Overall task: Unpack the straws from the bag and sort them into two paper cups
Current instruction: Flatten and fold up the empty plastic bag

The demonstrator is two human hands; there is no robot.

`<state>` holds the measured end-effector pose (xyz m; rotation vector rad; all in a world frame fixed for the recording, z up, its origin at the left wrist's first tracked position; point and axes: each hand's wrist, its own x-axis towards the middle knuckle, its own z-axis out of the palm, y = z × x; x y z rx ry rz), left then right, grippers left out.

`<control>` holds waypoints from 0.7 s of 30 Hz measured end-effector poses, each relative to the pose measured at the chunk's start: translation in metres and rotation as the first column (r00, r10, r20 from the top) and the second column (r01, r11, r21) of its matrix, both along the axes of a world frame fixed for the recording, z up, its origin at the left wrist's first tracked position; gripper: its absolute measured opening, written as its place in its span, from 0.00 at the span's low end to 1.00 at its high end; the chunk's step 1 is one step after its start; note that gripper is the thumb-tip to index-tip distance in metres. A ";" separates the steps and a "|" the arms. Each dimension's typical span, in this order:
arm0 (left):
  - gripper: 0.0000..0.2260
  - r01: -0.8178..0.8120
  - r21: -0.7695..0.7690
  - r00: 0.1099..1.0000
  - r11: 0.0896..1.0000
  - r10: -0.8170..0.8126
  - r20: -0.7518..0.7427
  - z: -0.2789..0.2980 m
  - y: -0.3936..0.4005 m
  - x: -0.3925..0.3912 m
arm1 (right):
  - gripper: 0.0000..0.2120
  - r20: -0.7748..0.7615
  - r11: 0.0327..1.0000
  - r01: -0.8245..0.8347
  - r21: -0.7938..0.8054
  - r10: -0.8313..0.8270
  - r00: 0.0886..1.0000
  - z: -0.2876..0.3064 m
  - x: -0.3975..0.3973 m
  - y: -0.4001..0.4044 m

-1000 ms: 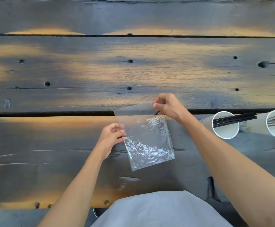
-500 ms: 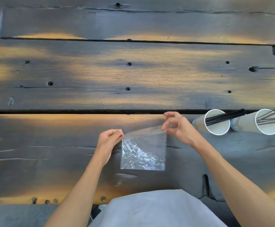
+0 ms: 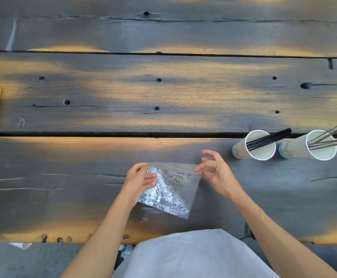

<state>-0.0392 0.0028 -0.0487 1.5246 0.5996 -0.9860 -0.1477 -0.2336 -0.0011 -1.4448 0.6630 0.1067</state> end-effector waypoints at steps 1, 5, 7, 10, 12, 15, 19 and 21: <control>0.10 -0.018 -0.032 1.000 0.999 0.017 -0.020 0.000 -0.003 0.003 | 0.31 -0.006 0.995 -0.058 -0.083 0.058 0.998 0.001 0.000 -0.001; 0.14 -0.026 -0.037 0.995 0.999 0.022 -0.099 -0.003 -0.015 0.019 | 0.14 -0.099 0.916 -0.223 -0.334 0.201 0.975 0.000 0.008 -0.012; 0.19 0.029 -0.005 0.993 1.000 -0.029 -0.116 -0.007 -0.020 0.026 | 0.11 -0.089 0.933 -0.190 -0.306 0.171 0.981 0.000 0.017 -0.018; 0.20 0.031 0.013 0.989 0.999 -0.029 -0.142 -0.010 -0.025 0.034 | 0.09 -0.093 0.964 -0.097 -0.247 0.076 0.993 -0.008 0.031 -0.027; 0.18 -0.015 -0.003 0.984 1.000 0.014 -0.179 -0.010 -0.027 0.037 | 0.09 -0.147 0.971 -0.056 -0.230 0.022 0.989 -0.017 0.037 -0.031; 0.13 -0.078 -0.020 0.969 0.997 0.072 -0.236 -0.009 -0.028 0.040 | 0.11 -0.342 0.974 -0.045 -0.221 -0.034 0.939 -0.032 0.043 -0.031; 0.10 -0.116 -0.018 0.959 0.993 0.107 -0.262 -0.010 -0.028 0.040 | 0.05 -0.570 0.998 -0.053 -0.022 0.031 0.821 -0.040 0.042 -0.026; 0.08 -0.119 -0.011 0.959 0.993 0.112 -0.259 -0.011 -0.028 0.041 | 0.04 -0.583 0.997 -0.068 0.027 0.071 0.809 -0.044 0.041 -0.026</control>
